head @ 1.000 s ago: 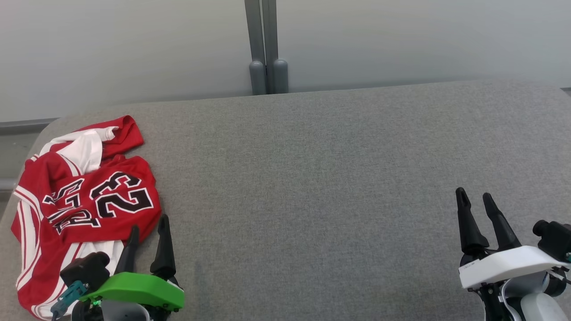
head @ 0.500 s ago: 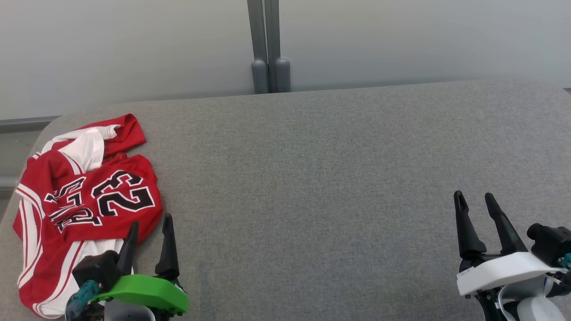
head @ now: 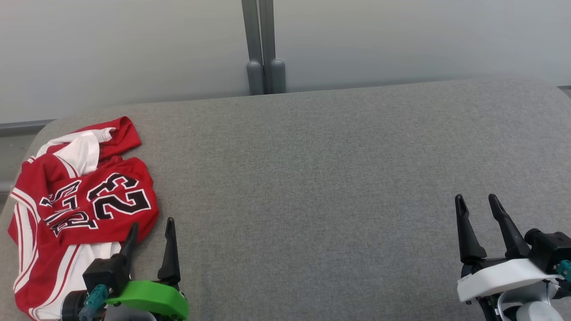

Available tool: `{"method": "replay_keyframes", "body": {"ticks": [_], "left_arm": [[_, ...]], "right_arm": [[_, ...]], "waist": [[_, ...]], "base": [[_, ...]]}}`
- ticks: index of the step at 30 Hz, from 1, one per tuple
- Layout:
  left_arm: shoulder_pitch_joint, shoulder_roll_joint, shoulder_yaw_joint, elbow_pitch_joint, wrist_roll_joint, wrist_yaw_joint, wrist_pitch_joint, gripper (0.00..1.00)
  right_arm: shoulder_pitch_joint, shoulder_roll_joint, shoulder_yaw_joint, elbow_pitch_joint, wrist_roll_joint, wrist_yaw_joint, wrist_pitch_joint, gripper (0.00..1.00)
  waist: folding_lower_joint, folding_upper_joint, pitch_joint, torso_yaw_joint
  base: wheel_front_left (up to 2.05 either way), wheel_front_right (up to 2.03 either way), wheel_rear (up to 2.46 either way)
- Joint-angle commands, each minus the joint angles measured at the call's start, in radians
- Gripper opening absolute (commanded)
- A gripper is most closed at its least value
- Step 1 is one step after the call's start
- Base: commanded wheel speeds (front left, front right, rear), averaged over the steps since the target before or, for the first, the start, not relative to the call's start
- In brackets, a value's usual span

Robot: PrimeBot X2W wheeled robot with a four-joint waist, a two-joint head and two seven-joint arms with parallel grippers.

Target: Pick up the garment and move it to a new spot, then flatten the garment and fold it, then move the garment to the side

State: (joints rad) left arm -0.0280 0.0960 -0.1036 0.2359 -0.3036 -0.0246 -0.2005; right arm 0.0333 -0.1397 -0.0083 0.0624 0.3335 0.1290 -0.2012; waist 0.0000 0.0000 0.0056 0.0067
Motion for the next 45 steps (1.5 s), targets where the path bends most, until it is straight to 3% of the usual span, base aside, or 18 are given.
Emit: {"method": "replay_keyframes", "body": {"ticks": [1, 15, 39, 45], "left_arm": [[0.011, 0.011, 0.001, 0.003, 0.025, 0.006, -0.009, 1.0], [0.017, 0.011, 0.002, 0.054, 0.124, 0.0, -0.038, 1.0], [-0.003, -0.024, 0.024, 0.116, 0.149, -0.05, -0.065, 1.0], [-0.022, -0.024, 0.013, 0.12, 0.162, -0.054, -0.065, 1.0]], "right_arm": [[0.006, -0.004, -0.002, -0.012, -0.028, 0.003, -0.01, 1.0], [0.023, -0.01, -0.015, -0.003, -0.122, 0.002, -0.037, 1.0], [0.041, -0.01, -0.037, 0.027, -0.167, 0.002, -0.065, 1.0], [0.053, 0.004, -0.042, 0.015, -0.171, 0.002, -0.065, 1.0]], "waist": [[0.0, 0.0, -0.001, -0.003], [0.0, 0.0, -0.004, -0.004], [0.0, 0.0, -0.008, -0.004], [0.0, 0.0, -0.009, 0.048]], "base": [[0.0, 0.0, 0.0], [0.0, 0.0, 0.0], [0.0, 0.0, 0.0], [0.0, 0.0, 0.0]]}}
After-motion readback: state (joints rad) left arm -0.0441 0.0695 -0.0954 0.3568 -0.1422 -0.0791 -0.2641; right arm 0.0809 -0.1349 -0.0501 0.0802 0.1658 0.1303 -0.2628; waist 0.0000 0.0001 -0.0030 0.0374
